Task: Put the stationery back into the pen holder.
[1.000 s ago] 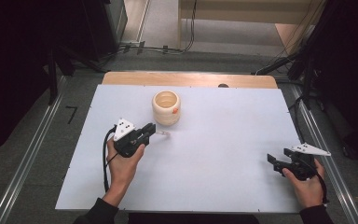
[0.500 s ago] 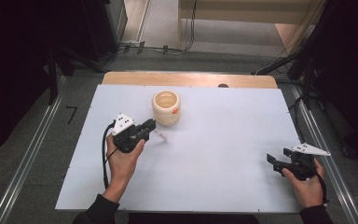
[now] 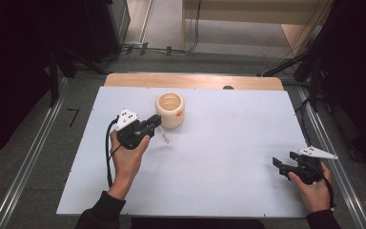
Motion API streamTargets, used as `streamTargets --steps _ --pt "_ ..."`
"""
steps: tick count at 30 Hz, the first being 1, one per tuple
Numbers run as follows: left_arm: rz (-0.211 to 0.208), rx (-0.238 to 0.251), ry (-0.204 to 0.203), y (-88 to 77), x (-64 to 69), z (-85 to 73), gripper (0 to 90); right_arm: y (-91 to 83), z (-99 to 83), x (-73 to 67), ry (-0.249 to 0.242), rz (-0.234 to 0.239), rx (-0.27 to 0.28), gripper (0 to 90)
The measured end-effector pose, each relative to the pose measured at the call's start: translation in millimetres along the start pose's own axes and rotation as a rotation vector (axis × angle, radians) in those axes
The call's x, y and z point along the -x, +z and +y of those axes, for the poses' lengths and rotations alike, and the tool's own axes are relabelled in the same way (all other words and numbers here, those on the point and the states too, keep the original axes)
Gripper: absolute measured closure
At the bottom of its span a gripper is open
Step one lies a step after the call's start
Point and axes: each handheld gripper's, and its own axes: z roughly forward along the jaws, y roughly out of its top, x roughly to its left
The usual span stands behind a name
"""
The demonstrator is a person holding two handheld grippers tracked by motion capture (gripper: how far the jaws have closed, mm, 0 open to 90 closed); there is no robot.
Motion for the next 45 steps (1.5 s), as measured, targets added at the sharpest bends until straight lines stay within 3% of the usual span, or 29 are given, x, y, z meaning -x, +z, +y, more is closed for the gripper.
streamTargets --steps 31,45 --pt "-0.001 0.054 -0.008 10.8 -4.8 40.6 83.2 1.0 -0.2 0.8 0.002 0.004 -0.004 22.7" --pt "-0.002 0.115 -0.024 15.1 -6.9 54.4 83.2 1.3 -0.4 0.0 -0.002 0.001 -0.006 22.7"
